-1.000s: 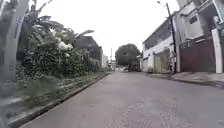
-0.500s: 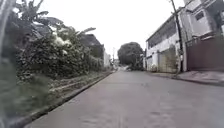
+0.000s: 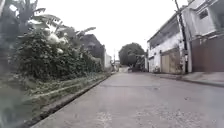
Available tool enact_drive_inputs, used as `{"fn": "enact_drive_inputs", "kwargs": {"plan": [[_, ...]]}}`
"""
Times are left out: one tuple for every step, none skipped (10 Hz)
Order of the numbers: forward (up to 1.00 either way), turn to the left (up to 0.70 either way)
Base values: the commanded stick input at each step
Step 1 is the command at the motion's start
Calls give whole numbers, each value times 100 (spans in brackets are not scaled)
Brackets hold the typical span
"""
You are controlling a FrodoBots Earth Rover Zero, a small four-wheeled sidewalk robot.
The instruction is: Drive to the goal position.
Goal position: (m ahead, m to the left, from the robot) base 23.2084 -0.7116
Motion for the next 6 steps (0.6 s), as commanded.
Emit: {"fn": "enact_drive_inputs", "kwargs": {"plan": [[100,-40],[100,-40],[100,0],[100,0],[100,0],[100,0]]}}
